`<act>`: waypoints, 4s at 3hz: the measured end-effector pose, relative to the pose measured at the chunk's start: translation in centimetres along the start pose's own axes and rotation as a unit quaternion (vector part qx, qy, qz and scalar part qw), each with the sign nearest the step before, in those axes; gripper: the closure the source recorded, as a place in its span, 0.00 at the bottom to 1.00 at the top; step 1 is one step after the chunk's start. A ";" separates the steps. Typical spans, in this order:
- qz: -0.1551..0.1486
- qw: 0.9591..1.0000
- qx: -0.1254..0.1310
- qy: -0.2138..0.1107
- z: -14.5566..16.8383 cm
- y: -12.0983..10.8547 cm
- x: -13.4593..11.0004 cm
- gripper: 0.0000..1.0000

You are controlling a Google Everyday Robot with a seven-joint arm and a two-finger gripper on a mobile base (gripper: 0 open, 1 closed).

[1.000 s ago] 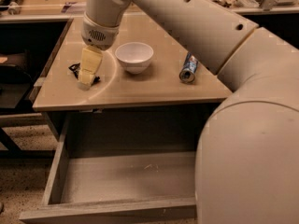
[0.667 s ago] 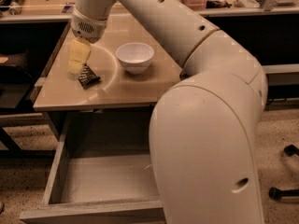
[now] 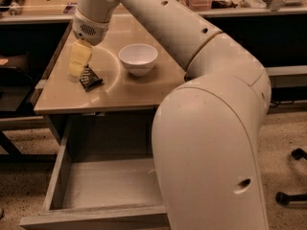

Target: Place rxbar chocolate into top drawer

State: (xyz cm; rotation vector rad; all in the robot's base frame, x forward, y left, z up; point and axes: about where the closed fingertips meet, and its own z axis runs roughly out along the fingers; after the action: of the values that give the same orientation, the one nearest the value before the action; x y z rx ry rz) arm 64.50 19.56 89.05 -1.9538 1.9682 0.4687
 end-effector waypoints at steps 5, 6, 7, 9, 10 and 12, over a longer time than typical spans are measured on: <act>0.056 0.998 -0.027 -0.011 6.0 -2.4 2.2 0.00; 0.067 0.997 -0.033 -0.012 7.2 -2.6 2.6 0.00; 0.071 0.997 -0.037 -0.013 7.9 -2.7 2.8 0.00; 0.071 0.997 -0.037 -0.013 7.9 -2.7 2.8 0.42; 0.071 0.997 -0.037 -0.013 7.9 -2.7 2.8 0.65; 0.071 0.997 -0.037 -0.013 7.9 -2.7 2.8 1.00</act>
Offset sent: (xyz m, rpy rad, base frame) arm 0.0264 -0.0043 -0.0373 0.0273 0.0626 -0.0734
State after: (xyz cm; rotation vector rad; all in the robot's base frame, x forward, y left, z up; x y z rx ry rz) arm 67.14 20.60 80.75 -1.8483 2.1106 0.6066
